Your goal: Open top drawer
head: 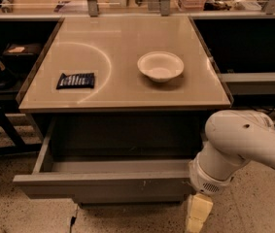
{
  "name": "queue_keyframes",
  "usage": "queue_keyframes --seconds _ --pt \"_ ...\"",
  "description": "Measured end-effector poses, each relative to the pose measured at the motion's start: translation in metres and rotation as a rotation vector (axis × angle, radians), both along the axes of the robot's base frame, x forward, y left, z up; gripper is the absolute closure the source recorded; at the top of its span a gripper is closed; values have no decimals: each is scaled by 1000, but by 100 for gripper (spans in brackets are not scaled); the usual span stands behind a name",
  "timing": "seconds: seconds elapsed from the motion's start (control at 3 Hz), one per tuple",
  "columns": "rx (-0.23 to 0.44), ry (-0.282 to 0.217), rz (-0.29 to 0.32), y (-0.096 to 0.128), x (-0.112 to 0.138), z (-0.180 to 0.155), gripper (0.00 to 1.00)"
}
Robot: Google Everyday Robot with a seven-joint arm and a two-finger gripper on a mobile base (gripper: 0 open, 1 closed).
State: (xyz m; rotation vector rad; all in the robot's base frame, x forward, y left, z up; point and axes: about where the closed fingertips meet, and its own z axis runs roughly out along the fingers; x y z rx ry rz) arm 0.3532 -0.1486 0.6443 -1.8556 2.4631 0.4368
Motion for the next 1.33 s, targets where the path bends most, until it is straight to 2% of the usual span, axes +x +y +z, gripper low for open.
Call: queue_keyframes --seconds 0.33,0.67,1.33 --pt "-13 22 11 -9 -16 8 0" --pt "-21 58 -13 -28 -47 21 0" --pt "-23 106 -70 -57 -88 38 0"
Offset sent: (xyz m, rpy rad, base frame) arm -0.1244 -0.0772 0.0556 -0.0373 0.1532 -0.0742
